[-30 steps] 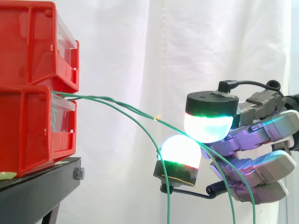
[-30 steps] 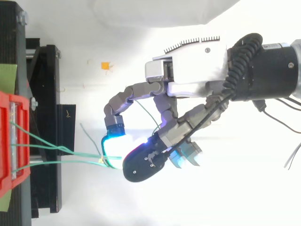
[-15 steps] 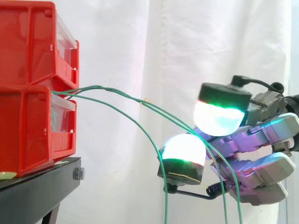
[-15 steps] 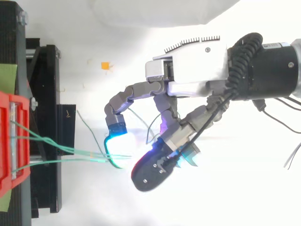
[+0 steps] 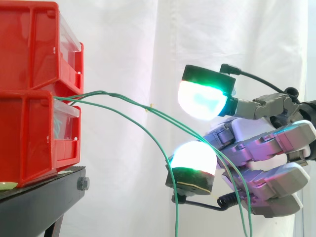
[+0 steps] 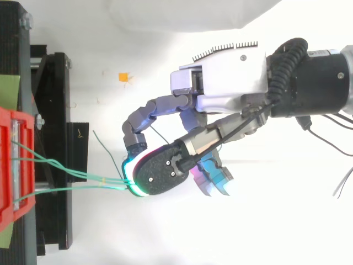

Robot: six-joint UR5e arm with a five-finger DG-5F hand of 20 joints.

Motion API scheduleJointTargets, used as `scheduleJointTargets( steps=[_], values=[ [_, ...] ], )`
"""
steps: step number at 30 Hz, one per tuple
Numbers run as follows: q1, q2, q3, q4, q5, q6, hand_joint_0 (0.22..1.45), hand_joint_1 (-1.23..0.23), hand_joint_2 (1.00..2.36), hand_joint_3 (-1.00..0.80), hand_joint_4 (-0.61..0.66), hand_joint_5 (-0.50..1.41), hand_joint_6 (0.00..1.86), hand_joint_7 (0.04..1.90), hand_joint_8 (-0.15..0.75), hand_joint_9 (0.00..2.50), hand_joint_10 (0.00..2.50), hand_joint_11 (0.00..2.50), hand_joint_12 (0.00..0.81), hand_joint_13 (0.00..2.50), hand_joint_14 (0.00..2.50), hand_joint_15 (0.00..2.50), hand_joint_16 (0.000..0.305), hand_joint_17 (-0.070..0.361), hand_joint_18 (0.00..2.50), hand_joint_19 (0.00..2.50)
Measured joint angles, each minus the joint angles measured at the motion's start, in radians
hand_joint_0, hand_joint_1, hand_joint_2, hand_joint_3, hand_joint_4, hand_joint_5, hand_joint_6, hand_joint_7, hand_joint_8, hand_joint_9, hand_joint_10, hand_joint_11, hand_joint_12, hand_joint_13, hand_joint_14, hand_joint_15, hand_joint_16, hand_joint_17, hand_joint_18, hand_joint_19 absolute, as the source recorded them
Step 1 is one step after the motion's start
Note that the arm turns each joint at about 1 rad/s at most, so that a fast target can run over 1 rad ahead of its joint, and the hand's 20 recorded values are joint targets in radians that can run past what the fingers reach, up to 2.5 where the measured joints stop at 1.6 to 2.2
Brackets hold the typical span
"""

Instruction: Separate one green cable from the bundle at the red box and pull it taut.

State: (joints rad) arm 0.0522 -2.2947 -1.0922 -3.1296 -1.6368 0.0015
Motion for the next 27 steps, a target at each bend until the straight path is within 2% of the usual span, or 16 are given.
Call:
scheduleJointTargets(
  steps=[2, 14, 17, 18, 21, 22, 23, 27],
  values=[
    [0.0, 0.0, 0.0, 0.0, 0.0, 0.0, 0.71, -0.67, 1.0, -0.5, 0.06, 0.14, 0.5, 1.26, 0.254, 1.93, 0.01, 0.3, 0.451, 1.49, 0.02, 0.64, 0.069, 0.155, 1.46, 0.49],
    [0.0, 0.0, 0.0, 0.0, 0.001, 0.0, 0.76, -0.87, 1.0, -0.5, 0.02, 0.14, 0.5, 1.26, 0.255, 1.92, 0.01, 0.33, 0.45, 1.48, 0.02, 0.63, 0.068, 0.153, 1.42, 0.49],
    [0.0, 0.0, 0.0, 0.0, 0.002, 0.0, 0.74, -0.94, 1.0, -0.5, 0.03, 0.14, 0.5, 1.25, 0.25, 1.91, 0.01, 0.32, 0.449, 1.47, 0.02, 0.64, 0.069, 0.155, 1.41, 0.49],
    [0.0, 0.0, 0.0, 0.0, 0.002, 0.0, 0.69, -1.0, 1.0, -0.5, 0.04, 0.14, 0.5, 1.25, 0.251, 1.9, 0.01, 0.31, 0.445, 1.46, 0.02, 0.65, 0.069, 0.156, 1.39, 0.49],
    [0.0, 0.0, 0.0, 0.0, 0.002, 0.0, 0.57, -1.02, 1.0, -0.5, 0.09, 0.14, 0.5, 1.26, 0.259, 1.9, 0.01, 0.29, 0.453, 1.46, 0.02, 0.64, 0.073, 0.164, 1.4, 0.48],
    [0.0, 0.0, 0.0, 0.0, 0.002, 0.0, 0.49, -0.98, 1.0, -0.5, 0.1, 0.14, 0.5, 1.26, 0.265, 1.89, 0.01, 0.26, 0.464, 1.48, 0.02, 0.63, 0.079, 0.177, 1.43, 0.45],
    [0.0, 0.0, 0.0, 0.0, 0.002, 0.0, 0.42, -0.8, 1.0, -0.5, 0.12, 0.14, 0.5, 1.26, 0.28, 1.91, 0.01, 0.2, 0.484, 1.51, 0.02, 0.61, 0.087, 0.195, 1.51, 0.41],
    [0.0, 0.0, 0.0, 0.0, 0.003, 0.0, 0.36, -0.46, 1.0, -0.5, 0.13, 0.14, 0.5, 1.24, 0.286, 1.93, 0.0, 0.11, 0.511, 1.54, 0.02, 0.56, 0.096, 0.216, 1.57, 0.36]
  ],
)
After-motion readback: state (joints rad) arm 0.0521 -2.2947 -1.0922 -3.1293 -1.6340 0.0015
